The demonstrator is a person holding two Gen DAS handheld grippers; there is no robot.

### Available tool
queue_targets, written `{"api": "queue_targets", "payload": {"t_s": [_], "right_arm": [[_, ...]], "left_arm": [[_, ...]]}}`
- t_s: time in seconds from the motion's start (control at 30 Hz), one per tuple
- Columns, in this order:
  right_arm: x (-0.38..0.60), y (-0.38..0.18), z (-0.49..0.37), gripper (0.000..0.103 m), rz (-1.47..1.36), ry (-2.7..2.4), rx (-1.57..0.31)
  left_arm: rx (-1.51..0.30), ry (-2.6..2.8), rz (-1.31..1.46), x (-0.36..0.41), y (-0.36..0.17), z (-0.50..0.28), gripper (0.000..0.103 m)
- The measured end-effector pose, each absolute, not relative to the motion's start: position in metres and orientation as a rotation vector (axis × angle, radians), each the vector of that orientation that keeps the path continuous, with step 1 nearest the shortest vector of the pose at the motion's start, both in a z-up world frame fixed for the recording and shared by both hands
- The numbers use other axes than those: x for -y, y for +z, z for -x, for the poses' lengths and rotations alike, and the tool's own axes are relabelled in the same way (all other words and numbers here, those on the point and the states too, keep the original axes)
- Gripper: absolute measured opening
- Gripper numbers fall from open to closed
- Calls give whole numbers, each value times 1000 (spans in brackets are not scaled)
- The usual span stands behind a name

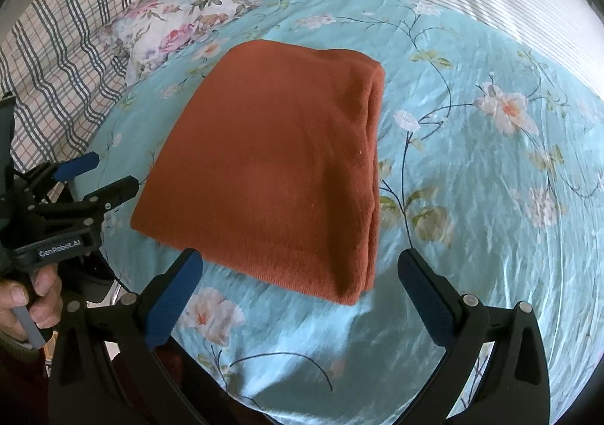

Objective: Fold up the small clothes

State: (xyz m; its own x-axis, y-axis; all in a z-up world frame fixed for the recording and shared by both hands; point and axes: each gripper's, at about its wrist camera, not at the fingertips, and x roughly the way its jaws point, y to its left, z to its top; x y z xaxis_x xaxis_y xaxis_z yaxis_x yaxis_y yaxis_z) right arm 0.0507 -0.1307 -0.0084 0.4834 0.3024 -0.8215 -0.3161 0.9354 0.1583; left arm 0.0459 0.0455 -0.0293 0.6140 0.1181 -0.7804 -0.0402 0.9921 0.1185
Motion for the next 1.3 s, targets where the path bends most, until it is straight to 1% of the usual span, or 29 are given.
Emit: {"api": "queue_targets", "payload": {"t_s": [0.17,0.37,0.7,1.1,1.3], "right_arm": [[129,-9,-56,103,16,378,-1002],[128,-12,-56,103,-2,389,-1010],[129,-15,-54,103,-15,387,-1016],[132,-2,-46,103,-65,403,-929],[133,-12,-37,103,-77,405,-922]], "left_arm": [[-884,55,-43,-49,-23,-46,86],[-864,24,-49,-42,-21,-37,86],[-893,33,-21,-47,-28,-38,86],[-871,29,-6,-50,-23,-34,86],[-852,26,-11,-44,-24,-26,86]]}}
